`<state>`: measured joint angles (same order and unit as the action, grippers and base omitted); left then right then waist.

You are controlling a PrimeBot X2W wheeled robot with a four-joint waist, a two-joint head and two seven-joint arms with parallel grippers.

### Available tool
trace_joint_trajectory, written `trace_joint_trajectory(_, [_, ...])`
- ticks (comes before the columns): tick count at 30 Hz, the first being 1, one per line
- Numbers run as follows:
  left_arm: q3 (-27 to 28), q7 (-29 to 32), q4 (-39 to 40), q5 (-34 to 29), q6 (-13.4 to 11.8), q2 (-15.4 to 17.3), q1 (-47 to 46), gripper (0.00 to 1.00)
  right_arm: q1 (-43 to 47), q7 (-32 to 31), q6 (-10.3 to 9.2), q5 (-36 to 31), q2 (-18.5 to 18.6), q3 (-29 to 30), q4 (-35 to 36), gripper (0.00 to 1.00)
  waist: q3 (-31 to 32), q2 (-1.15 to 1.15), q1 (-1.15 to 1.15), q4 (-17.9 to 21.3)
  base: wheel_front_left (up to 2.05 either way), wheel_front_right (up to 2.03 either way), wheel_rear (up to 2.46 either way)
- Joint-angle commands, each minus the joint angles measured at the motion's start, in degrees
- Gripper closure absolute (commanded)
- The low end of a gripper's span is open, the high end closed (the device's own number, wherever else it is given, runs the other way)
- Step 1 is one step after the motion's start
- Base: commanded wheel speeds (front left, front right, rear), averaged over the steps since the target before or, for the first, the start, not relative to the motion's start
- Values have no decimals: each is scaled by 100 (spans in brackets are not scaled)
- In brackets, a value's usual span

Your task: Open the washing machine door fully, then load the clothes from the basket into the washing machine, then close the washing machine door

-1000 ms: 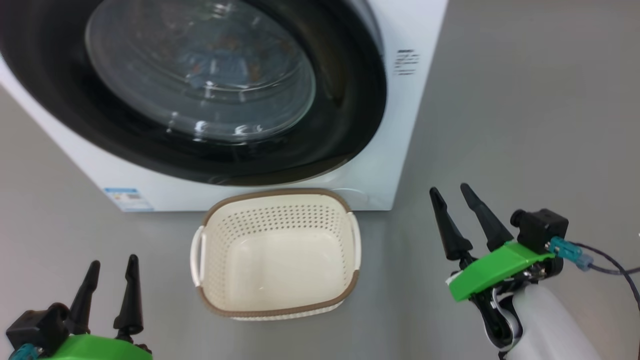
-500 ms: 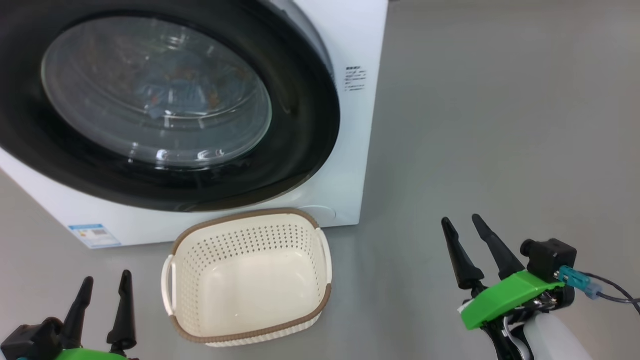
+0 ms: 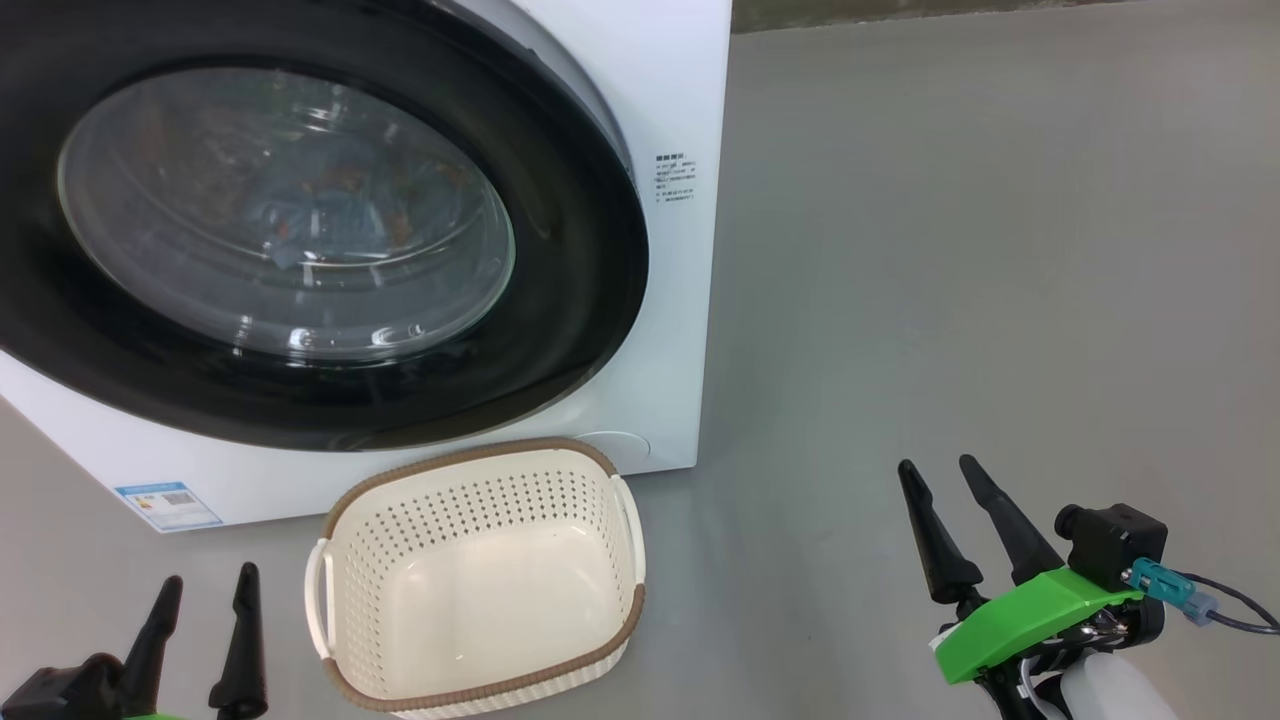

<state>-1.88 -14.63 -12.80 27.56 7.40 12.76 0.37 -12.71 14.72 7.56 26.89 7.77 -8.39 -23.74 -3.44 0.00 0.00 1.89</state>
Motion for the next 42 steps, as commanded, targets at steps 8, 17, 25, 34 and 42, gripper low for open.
trace_joint_trajectory(8, [239, -37, 88, 20, 9, 161, -95, 0, 65, 28, -8, 17, 13, -54, 171, 0, -7, 0, 0, 0, 0, 0, 0])
trace_joint_trajectory(17, [275, -37, 61, 10, 9, 125, -111, 0, 61, 28, -8, -4, 23, -50, 186, 0, -10, 0, 0, -20, 0, 0, 0])
trace_joint_trajectory(25, [79, 1, -86, -8, -1, -46, 3, 100, 7, 0, 0, 0, -12, 36, -6, 100, -39, 0, 0, -36, 0, 0, 0])
trace_joint_trajectory(34, [55, 125, -242, 357, -1, -277, 48, 100, 161, -120, 0, 370, -90, 86, -123, 100, -6, 0, 13, -45, 0, 0, 0])
trace_joint_trajectory(42, [107, 259, -243, 771, 0, -325, -8, 100, 188, -255, -1, 788, -116, 180, -57, 100, 5, 0, 1, -55, 0, 0, 0])
